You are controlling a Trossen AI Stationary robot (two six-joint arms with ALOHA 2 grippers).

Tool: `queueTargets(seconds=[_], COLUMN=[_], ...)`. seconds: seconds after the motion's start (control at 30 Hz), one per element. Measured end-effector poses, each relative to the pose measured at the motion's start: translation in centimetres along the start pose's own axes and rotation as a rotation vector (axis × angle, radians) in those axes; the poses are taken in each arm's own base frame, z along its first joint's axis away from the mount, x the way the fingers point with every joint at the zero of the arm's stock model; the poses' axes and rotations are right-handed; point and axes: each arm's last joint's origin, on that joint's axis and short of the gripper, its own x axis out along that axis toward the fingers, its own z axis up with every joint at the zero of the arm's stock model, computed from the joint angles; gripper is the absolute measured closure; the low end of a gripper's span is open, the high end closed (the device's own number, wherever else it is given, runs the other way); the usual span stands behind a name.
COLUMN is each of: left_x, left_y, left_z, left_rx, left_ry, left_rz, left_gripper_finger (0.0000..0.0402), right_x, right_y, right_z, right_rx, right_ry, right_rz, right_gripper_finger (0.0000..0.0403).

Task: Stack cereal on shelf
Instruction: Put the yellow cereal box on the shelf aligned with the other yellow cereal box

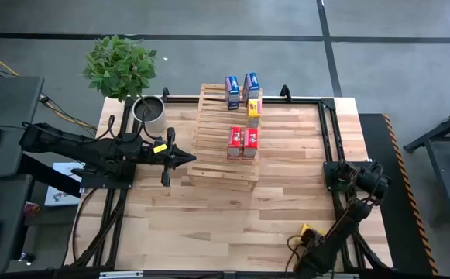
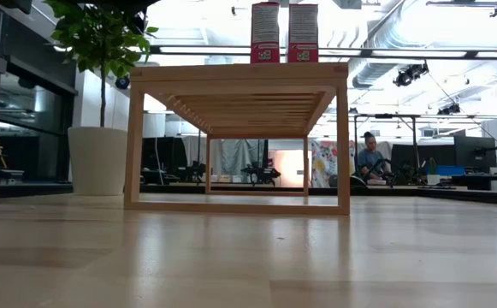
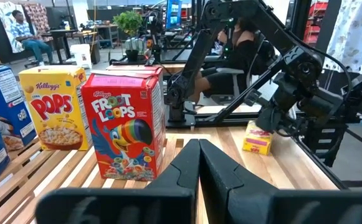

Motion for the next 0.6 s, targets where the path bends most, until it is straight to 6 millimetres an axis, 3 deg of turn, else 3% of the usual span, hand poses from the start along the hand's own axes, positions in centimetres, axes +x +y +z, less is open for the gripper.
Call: queueTargets(seconds=[0.5,0.6], left_x=[0.0,0.0], left_y=[0.0,0.0], left_z=[0.0,0.0], left_rx=[0.000,0.000], left_ry=[-0.001,0.002], left_rz=[0.000,0.000], left_gripper_finger=[0.0401,0.0401], right_x=[-3.8,-4.7], right_y=[-2.1,-2.4], right_z=[8.5,9.4], right_rx=[-0.162,-0.202], right_ry=[-0.412,-0.496], right_rz=[-0.197,-0.258], right_gripper_finger=[0.0403,0.0403])
